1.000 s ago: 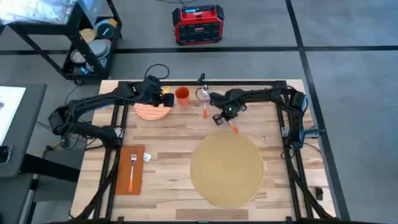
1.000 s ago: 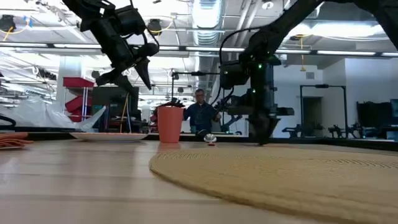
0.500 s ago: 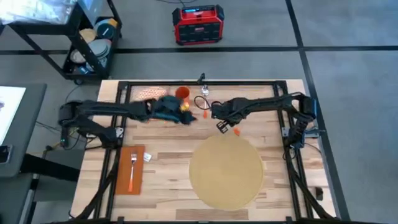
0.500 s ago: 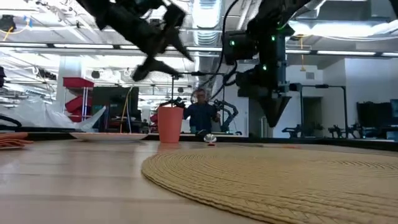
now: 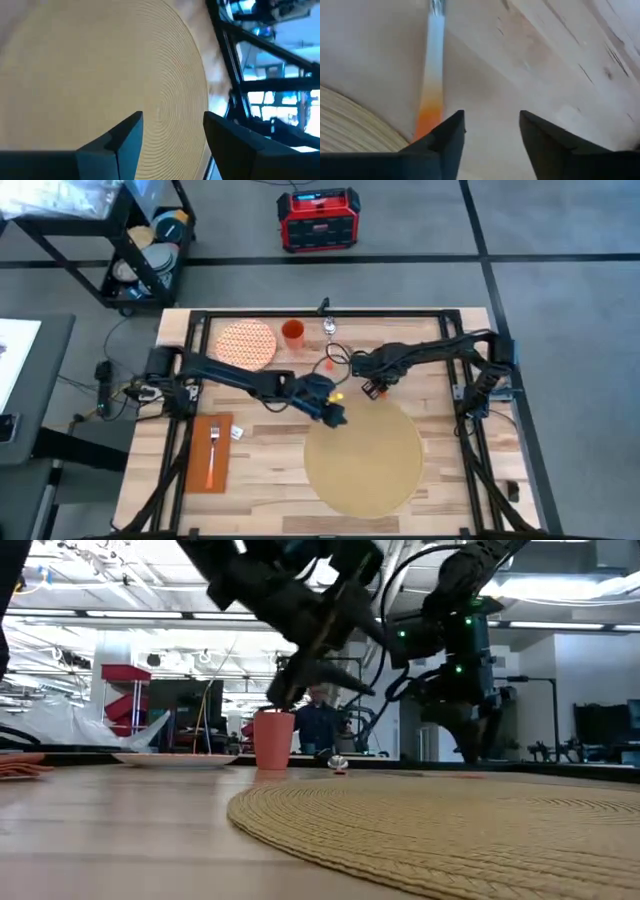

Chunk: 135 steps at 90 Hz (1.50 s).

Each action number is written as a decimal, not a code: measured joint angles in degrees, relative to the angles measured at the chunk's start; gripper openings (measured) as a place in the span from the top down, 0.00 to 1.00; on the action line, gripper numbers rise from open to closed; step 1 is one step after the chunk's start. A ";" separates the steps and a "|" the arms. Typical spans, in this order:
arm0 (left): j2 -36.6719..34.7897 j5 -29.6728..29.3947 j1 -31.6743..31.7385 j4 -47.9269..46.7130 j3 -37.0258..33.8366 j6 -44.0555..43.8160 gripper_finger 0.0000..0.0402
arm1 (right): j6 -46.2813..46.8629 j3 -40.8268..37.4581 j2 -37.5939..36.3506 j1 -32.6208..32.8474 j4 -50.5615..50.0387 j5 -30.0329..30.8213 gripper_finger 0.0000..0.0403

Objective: Set table place
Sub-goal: Put the orange table knife to the brown placemat

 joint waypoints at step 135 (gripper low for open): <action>17.49 -5.06 1.92 -29.42 15.83 24.22 1.00 | -0.67 -7.64 -0.51 -6.88 21.14 -9.92 0.52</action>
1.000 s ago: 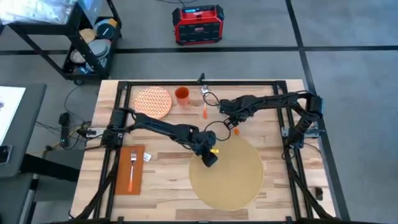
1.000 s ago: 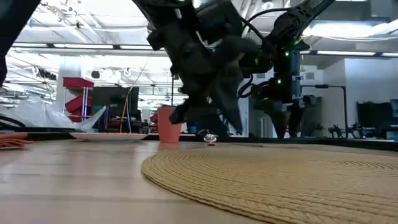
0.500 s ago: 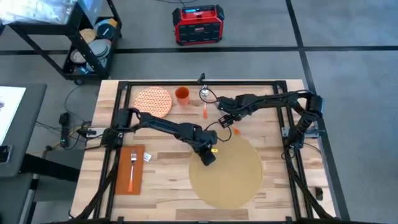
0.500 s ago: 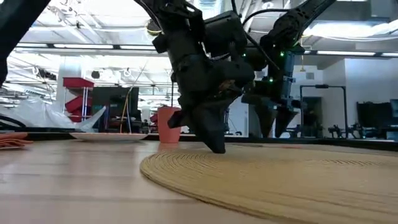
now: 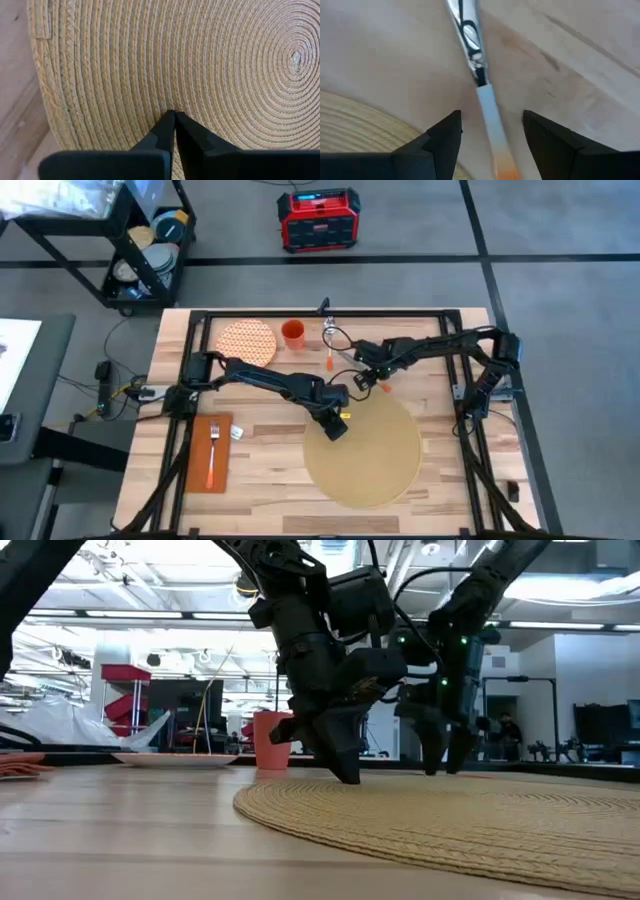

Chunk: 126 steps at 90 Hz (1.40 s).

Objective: Set table place
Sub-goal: Put the orange table knife to the brown placemat

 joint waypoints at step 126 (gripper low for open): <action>-0.02 -3.69 0.65 -0.37 -0.13 1.60 1.00 | 11.16 -0.60 -9.22 14.76 -10.46 5.34 1.00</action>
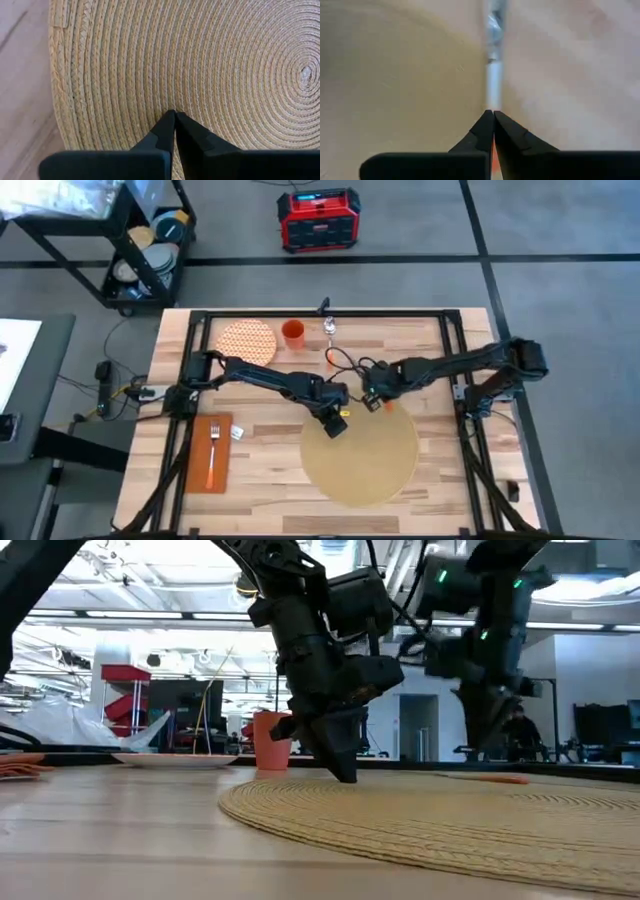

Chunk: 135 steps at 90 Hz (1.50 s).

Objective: Set table place
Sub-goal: Put the orange table knife to the brown placemat

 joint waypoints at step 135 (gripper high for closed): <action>0.04 -0.48 0.37 2.29 0.00 0.87 1.00 | -8.72 0.10 2.18 -11.89 7.15 1.47 1.00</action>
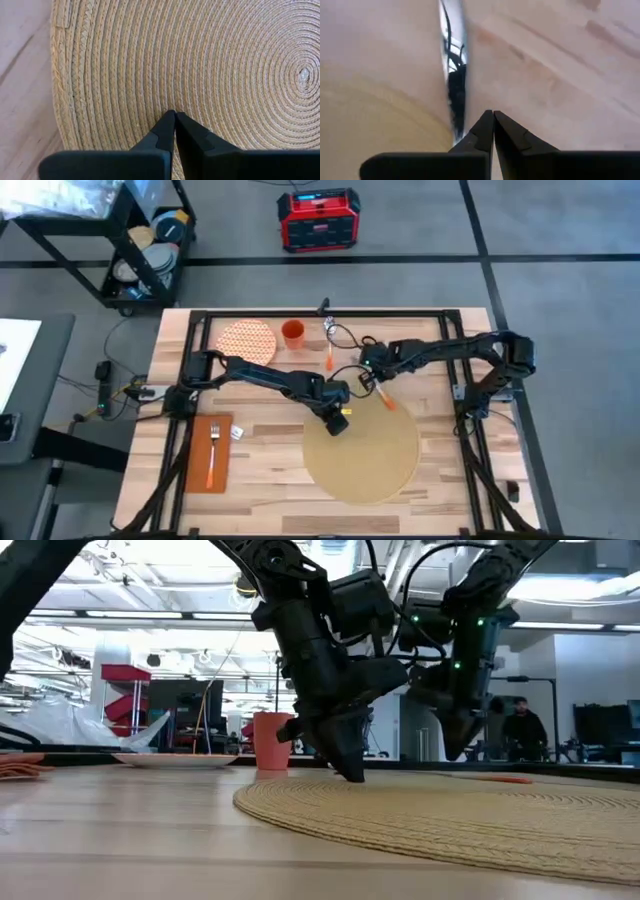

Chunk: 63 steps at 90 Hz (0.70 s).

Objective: Set table place
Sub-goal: Put the orange table knife to the brown placemat

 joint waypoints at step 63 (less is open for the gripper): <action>0.00 -0.03 0.04 0.29 0.02 0.05 1.00 | 8.51 0.03 1.38 10.28 -1.33 -6.29 1.00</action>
